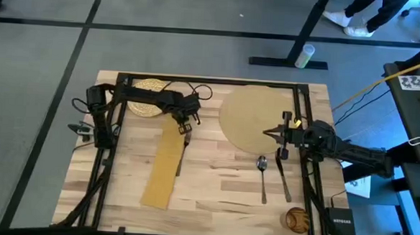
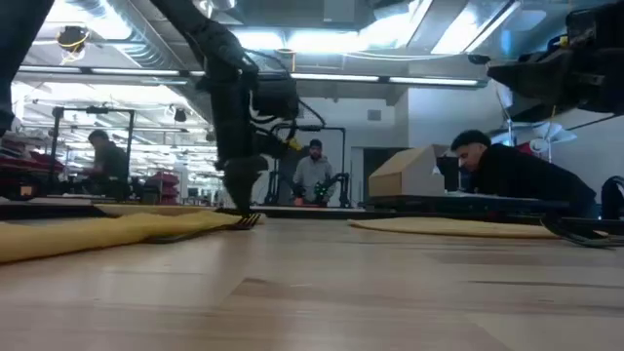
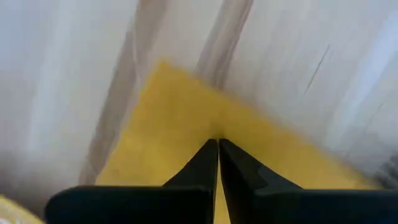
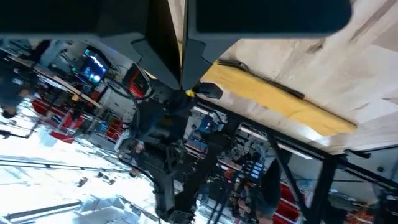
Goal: Set table place
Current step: Fold the yellow napkin
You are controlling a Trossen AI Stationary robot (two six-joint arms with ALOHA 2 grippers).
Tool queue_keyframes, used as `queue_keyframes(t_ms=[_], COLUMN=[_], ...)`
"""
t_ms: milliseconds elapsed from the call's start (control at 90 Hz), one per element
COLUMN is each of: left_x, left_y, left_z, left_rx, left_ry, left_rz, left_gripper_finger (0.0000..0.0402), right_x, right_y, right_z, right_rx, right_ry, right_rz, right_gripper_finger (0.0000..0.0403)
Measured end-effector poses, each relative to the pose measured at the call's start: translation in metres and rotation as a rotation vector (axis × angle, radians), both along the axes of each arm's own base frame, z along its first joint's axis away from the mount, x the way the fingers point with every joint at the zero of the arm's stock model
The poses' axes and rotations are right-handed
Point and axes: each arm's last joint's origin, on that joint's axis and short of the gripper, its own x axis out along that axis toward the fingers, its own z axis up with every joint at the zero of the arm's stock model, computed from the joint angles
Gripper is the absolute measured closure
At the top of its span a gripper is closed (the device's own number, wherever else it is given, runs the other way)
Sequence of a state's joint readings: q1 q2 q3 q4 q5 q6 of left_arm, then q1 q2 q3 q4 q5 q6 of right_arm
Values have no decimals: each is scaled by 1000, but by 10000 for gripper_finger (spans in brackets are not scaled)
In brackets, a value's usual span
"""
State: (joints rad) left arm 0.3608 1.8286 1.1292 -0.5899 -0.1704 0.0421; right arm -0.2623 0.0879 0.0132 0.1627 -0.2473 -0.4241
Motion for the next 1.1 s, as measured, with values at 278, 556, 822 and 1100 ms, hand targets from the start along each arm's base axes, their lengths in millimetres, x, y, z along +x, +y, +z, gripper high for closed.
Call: queue_keyframes(t_ms=[278, 556, 822, 1100], left_x=[11, 11, -4, -29], left_y=[-13, -79, -164, -245], left_z=[28, 81, 91, 87], left_rx=[31, 126, 187, 116], left_ry=[-19, -73, -33, -75], left_rz=[-86, -263, -477, -475], left_gripper_finger=[402, 401, 401, 402], right_x=[-1, -1, 0, 0], right_y=[-1, -1, -1, -1], right_z=[6, 8, 7, 7], right_rx=[-12, 10, -7, -39], right_ry=[-57, -80, -64, -63], right_rz=[-27, -48, -44, -30], right_gripper_finger=[398, 398, 398, 398])
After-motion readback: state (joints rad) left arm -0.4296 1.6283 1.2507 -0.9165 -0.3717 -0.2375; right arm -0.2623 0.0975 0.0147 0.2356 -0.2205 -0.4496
